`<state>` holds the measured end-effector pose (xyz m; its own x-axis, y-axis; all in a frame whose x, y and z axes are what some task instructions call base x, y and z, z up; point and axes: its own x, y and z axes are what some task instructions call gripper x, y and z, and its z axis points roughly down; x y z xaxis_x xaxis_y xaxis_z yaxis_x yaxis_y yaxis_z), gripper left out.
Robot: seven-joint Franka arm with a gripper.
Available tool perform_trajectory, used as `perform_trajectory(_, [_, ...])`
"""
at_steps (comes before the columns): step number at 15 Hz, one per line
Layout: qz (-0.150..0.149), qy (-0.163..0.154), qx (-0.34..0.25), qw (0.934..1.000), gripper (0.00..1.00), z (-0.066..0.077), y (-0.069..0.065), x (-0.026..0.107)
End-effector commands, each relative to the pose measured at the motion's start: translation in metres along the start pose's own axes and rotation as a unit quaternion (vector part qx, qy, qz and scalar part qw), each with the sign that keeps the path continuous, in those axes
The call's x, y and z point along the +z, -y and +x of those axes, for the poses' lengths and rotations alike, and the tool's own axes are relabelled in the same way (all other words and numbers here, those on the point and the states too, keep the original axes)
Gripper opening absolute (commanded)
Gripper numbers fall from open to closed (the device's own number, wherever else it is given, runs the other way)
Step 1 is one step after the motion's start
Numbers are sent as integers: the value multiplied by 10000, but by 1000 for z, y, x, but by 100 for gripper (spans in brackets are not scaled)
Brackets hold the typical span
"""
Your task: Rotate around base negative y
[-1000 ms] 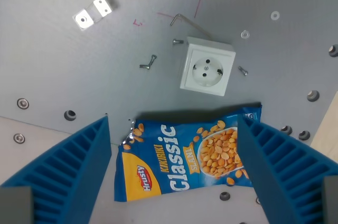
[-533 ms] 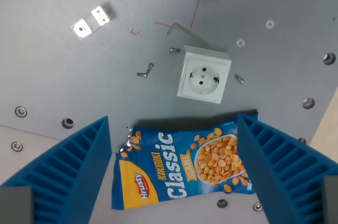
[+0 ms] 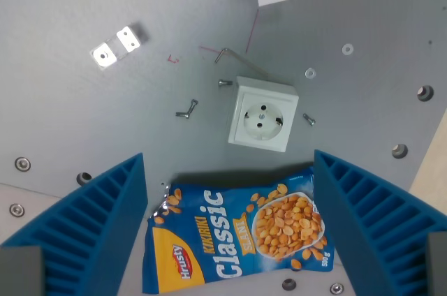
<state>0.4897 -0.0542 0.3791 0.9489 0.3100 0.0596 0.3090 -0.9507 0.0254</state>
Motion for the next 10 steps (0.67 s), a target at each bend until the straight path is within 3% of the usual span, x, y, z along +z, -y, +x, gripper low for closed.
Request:
perform_trajectory(1, [-380, -1244, 6, 9915, 100, -13, 5, 1])
perform_trajectory(10, [-564, -1807, 12, 9819, 100, -13, 5, 1])
